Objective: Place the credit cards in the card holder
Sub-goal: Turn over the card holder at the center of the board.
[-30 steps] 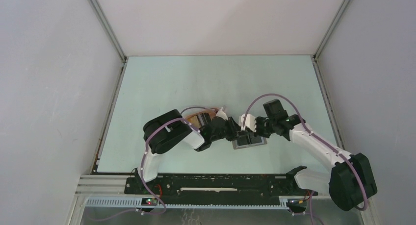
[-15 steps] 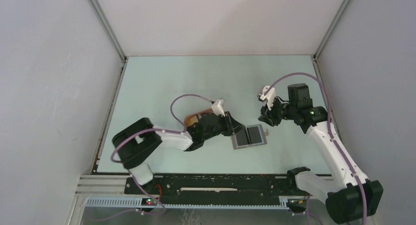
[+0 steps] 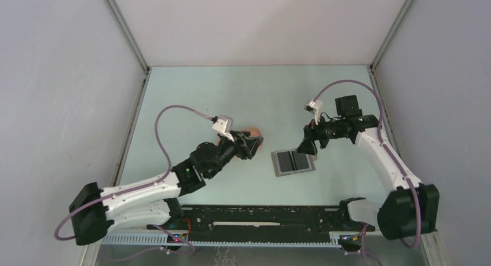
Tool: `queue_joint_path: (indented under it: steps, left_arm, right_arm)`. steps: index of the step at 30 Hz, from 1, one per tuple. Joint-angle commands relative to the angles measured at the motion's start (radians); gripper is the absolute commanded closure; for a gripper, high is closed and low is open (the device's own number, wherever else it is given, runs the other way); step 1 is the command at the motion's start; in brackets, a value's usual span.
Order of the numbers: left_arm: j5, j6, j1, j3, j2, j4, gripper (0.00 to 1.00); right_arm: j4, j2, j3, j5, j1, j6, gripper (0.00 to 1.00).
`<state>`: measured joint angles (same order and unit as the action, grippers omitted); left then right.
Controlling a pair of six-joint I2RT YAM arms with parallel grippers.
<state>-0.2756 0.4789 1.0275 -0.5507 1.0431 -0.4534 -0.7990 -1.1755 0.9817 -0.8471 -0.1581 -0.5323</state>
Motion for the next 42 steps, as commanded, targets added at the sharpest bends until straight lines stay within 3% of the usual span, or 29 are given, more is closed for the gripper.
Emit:
queue_joint_path:
  steps: [1,5,6,9,17,42]
  left_arm:
    - [-0.175,-0.138,0.002,0.067,-0.145,0.075,0.31]
    - [-0.246,-0.118,-0.001,0.136,-0.234,0.044,0.02]
    - [-0.262,-0.098,-0.002,0.153,-0.245,0.037,0.0]
    - [-0.27,-0.043,-0.007,0.199,-0.26,0.019,0.0]
    - [-0.114,0.045,-0.007,0.277,-0.199,-0.106,0.0]
    - [0.134,0.126,-0.007,0.275,0.133,-0.367,0.14]
  right_arm:
    - [-0.022,-0.094,0.019,0.024,0.024,0.107,0.19]
    - [0.004,-0.17,0.012,0.096,0.032,0.171,0.21]
    - [0.012,-0.19,0.012,0.117,0.034,0.192,0.21]
    - [0.026,-0.25,0.013,0.152,0.043,0.227,0.25]
    - [-0.022,-0.414,0.051,0.17,0.059,0.251,0.4]
    - [-0.047,-0.596,0.085,0.203,0.083,0.245,0.41]
